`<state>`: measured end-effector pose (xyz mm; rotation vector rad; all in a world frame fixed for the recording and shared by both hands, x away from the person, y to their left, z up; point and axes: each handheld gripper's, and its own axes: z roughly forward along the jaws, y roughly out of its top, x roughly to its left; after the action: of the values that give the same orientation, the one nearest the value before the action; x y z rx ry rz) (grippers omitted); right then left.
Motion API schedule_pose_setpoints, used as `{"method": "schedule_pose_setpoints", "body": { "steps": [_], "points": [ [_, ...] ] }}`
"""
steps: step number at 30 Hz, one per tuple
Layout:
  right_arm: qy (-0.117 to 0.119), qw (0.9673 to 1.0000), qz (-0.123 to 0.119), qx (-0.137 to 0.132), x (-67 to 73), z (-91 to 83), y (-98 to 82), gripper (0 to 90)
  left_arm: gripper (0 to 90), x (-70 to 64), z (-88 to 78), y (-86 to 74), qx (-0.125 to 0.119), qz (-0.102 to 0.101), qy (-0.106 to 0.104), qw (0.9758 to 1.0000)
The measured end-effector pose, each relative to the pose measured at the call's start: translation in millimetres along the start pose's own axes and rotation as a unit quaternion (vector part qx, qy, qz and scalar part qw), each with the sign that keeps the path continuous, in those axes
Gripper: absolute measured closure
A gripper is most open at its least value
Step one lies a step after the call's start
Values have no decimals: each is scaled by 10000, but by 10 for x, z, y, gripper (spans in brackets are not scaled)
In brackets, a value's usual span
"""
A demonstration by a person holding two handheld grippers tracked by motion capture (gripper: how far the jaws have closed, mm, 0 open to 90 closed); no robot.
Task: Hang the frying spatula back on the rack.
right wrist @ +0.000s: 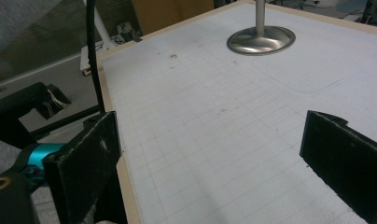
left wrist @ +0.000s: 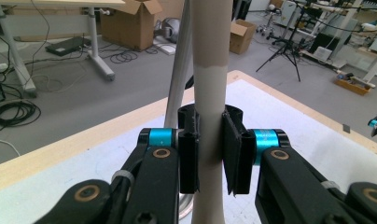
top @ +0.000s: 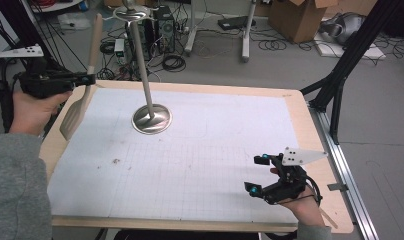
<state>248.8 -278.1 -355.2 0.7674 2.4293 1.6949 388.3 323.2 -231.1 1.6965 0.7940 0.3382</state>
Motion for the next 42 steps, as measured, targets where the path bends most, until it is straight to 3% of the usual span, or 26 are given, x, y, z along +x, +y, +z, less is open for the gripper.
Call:
{"method": "schedule_pose_setpoints", "body": {
  "steps": [26, 42],
  "points": [
    [-26, 10000, 12, -37, -20, -24, -13, 42, 776, -31, 115, 38, 62, 15, -148, 9999],
    [-43, 10000, 22, -61, -17, -43, -16, 42, 776, -61, 244, 29, 214, 33, -76, 9997]
  ]
}}
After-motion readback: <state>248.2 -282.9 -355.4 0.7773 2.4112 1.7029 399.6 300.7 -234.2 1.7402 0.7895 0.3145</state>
